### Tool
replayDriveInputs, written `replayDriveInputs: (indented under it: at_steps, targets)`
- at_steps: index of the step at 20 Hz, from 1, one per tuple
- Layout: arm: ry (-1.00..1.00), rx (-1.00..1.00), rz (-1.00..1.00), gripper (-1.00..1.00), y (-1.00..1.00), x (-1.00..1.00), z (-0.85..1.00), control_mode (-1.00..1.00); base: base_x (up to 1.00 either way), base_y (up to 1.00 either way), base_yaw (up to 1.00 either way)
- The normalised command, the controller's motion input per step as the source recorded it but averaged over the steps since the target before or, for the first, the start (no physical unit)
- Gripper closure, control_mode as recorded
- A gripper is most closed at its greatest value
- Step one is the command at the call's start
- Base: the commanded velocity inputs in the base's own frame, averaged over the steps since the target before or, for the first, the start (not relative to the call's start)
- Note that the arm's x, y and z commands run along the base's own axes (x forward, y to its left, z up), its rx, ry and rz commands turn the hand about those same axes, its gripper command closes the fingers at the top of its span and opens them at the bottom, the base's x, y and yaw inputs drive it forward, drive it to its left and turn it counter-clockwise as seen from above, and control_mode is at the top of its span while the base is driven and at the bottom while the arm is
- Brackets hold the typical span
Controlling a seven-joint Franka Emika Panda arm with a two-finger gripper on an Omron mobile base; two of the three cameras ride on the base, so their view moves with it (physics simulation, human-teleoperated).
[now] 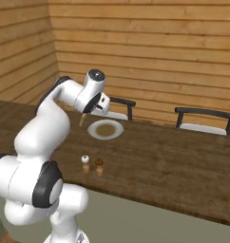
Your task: Start the toaster. Once the lever pops up, take the bread to the plate on the dining counter.
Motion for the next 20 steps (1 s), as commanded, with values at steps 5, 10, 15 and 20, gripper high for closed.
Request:
replayDriveInputs:
  at_steps: [5, 10, 15, 20]
  targets:
    - [0.03, 0.03, 0.06, 1.00, 0.00, 0.00, -0.54, -1.00, 0.00, 0.00, 0.00]
    - [0.02, 0.05, 0.08, 1.00, 0.00, 0.27, -0.53, -1.00, 0.00, 0.00, 0.00]
    - [0.00, 0.01, 0.12, 1.00, 0.00, 0.58, -0.23, -1.00, 0.00, 0.00, 0.00]
    - [0.00, 0.00, 0.13, 1.00, 0.00, 0.53, -0.09, -1.00, 0.00, 0.00, 0.00]
